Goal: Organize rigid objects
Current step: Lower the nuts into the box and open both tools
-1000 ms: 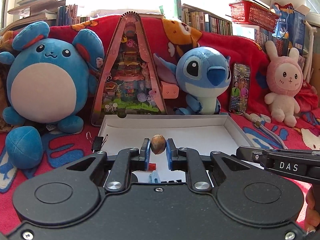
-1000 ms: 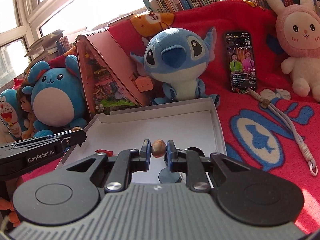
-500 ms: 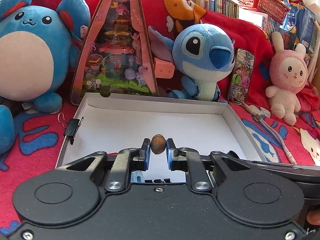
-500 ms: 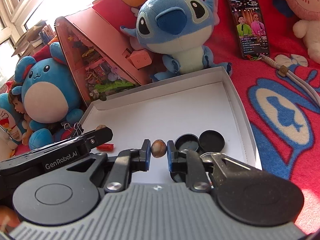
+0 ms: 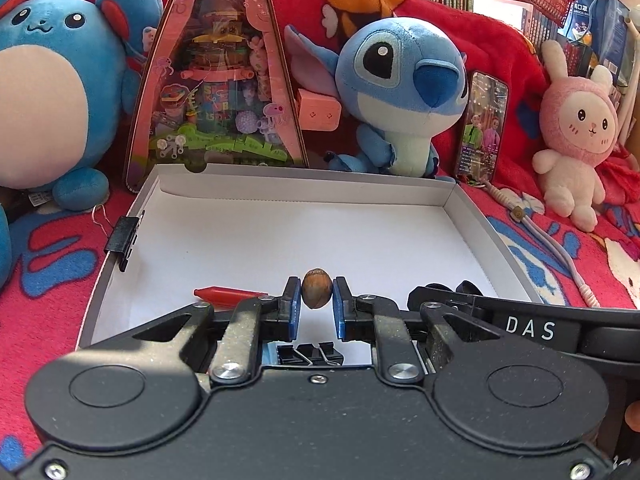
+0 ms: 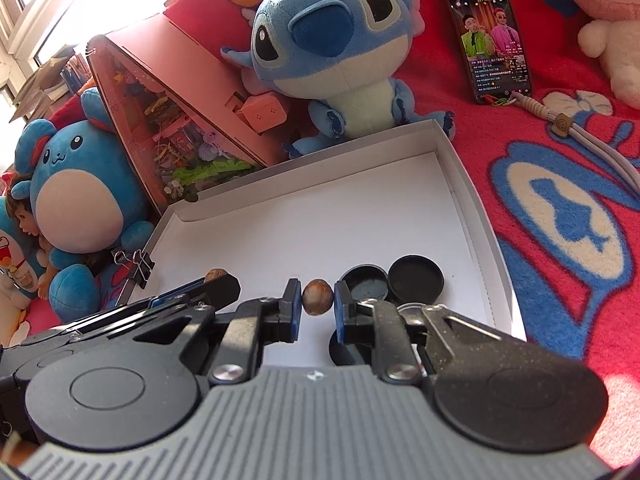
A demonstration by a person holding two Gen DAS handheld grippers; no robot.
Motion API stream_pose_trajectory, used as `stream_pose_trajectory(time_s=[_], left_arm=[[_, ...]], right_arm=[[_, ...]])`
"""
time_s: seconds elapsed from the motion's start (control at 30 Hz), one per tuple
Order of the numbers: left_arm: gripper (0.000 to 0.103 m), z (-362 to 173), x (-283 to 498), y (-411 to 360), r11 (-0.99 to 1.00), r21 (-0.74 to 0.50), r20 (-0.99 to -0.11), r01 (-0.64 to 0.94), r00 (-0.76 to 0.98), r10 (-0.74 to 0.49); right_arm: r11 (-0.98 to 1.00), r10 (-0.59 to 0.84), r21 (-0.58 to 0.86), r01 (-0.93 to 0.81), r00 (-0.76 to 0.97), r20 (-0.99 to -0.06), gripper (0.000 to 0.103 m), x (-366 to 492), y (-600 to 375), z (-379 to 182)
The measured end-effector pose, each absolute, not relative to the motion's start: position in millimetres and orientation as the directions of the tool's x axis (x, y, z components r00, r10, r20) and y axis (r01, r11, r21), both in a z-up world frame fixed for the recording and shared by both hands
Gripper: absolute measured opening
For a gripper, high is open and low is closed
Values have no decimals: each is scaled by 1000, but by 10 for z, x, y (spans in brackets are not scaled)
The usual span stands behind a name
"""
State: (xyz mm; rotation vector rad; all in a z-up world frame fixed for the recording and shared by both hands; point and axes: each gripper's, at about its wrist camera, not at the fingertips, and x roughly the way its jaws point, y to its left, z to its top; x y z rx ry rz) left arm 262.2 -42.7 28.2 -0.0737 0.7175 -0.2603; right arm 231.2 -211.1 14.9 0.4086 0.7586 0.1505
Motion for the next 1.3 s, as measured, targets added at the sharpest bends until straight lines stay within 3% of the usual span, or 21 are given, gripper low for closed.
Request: stream_pose_trajectory(time_s=[0.83,1.1,1.23,1.3], left_arm=[[18,177,2614,-419,969,-152,-652,196,717,-247],[37,223,2562,-386,971,-153,-640,186,730,-241],[45,265,2519,-364,972,-153,-632,180,738,-236],[51,303,2479,-348,972,-152,-622,179,747,-234]], right_arm=[[912,276,409,11,722,-635,25,2277,-2145,141],[925,263,380,-9,736,-623,29,2205,-2136,188],[927,261,375,-15,744,-615,47,2169,-2148,216],[928,259,371,-21,752,-606,50,2134,-2160,237]])
